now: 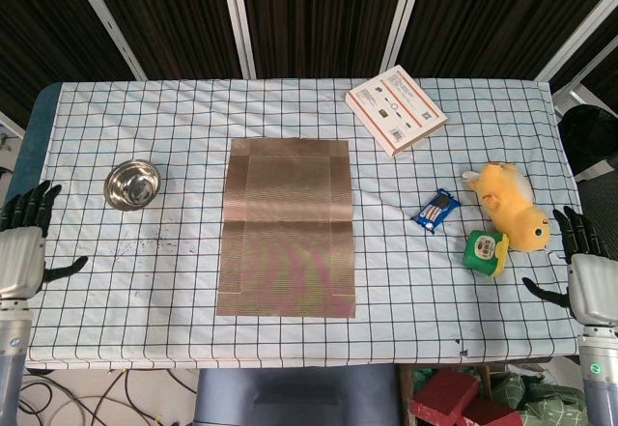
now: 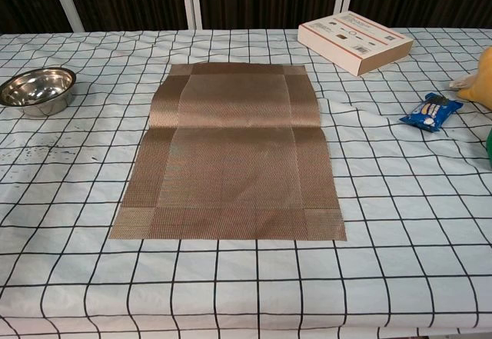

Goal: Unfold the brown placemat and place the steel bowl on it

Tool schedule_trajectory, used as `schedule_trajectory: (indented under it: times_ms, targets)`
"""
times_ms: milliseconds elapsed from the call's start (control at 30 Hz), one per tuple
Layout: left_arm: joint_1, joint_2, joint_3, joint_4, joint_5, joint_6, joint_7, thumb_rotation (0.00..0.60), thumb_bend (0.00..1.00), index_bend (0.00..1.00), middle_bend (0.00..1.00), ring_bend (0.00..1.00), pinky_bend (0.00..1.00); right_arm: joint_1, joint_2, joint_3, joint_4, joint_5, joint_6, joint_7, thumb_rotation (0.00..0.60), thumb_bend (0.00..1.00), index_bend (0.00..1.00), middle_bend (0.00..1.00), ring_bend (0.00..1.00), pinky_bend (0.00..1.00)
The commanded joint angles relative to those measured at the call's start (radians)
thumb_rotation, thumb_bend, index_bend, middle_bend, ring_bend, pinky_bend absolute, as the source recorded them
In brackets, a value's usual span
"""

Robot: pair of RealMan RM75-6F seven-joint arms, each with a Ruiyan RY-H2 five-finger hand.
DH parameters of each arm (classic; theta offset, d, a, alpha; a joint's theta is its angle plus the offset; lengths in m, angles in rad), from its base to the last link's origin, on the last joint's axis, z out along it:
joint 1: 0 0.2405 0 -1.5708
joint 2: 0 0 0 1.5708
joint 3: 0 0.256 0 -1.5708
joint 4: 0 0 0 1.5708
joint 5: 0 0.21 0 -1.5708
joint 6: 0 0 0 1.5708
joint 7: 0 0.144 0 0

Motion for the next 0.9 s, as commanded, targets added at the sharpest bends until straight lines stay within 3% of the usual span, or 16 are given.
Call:
schedule_trajectory:
  times_ms: [33, 200, 433, 667, 900]
  targets:
    - [0.076, 0.031, 0.065, 0.006, 0.089, 0.073, -0.07, 0.6, 0.03, 0.0, 0.0, 0.0, 0.0, 0.002, -0.004, -0.011, 0.002, -0.029, 0.014, -0.019, 0.6, 0.0, 0.0, 0.0, 0.0, 0.16]
    - [0.112, 0.032, 0.09, 0.054, 0.148, 0.107, -0.129, 0.6, 0.03, 0.0, 0.0, 0.0, 0.0, 0.016, -0.001, -0.042, 0.0, -0.126, 0.031, -0.07, 0.6, 0.0, 0.0, 0.0, 0.0, 0.16]
    - [0.111, 0.027, 0.08, 0.072, 0.158, 0.088, -0.171, 0.6, 0.03, 0.0, 0.0, 0.0, 0.0, 0.062, -0.001, -0.094, -0.014, -0.277, 0.006, -0.121, 0.6, 0.0, 0.0, 0.0, 0.01, 0.16]
    - [0.113, 0.027, 0.067, 0.076, 0.155, 0.068, -0.193, 0.6, 0.03, 0.0, 0.0, 0.0, 0.0, 0.197, -0.016, -0.107, -0.001, -0.395, -0.142, -0.189, 0.6, 0.0, 0.01, 0.0, 0.01, 0.16]
    - [0.115, 0.02, 0.055, 0.078, 0.149, 0.055, -0.192, 0.6, 0.03, 0.0, 0.0, 0.0, 0.0, 0.285, -0.063, -0.109, 0.009, -0.405, -0.259, -0.227, 0.6, 0.0, 0.01, 0.0, 0.01, 0.16]
